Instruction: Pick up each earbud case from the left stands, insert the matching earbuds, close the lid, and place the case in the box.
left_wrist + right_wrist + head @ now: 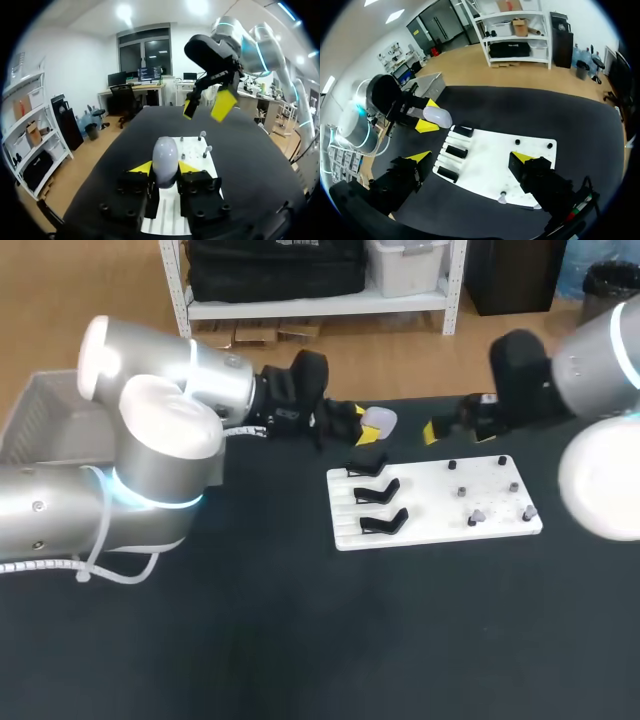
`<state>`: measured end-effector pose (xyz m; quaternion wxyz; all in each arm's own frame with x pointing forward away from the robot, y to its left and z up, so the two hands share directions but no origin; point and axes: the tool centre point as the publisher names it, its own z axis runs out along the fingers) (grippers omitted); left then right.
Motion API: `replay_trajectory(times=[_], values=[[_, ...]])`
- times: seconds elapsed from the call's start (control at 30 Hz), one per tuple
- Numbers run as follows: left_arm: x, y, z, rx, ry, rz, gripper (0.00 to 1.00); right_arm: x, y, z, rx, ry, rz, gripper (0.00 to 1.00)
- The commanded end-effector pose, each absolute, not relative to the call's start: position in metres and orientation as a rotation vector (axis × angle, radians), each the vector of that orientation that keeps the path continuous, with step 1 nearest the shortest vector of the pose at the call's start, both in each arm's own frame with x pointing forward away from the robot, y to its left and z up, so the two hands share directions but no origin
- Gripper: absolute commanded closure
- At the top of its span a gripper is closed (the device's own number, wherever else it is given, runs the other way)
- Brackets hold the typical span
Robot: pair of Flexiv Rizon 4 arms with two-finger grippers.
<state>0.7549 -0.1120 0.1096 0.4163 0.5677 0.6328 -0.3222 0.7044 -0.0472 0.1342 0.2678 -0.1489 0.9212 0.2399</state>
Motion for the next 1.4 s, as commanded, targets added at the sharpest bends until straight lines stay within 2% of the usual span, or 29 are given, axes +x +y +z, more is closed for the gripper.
replay_trajectory(times=[0.03,0.37,0.97,1.4], values=[[0.744,-0.109,0.116,1.419,1.573,-0.765,1.0,0.714,-0.036,0.127,-0.433,2.497,0.69,0.0],[0.735,-0.12,0.118,1.449,1.53,-0.784,1.0,0.716,-0.02,0.126,-0.488,2.516,0.709,0.0],[0.72,-0.12,0.115,1.462,1.501,-0.834,1.0,0.727,-0.024,0.135,-0.481,2.489,0.684,0.0],[0.718,-0.115,0.148,1.249,1.293,-1.009,1.0,0.691,-0.09,0.144,-0.505,2.577,0.355,0.0]])
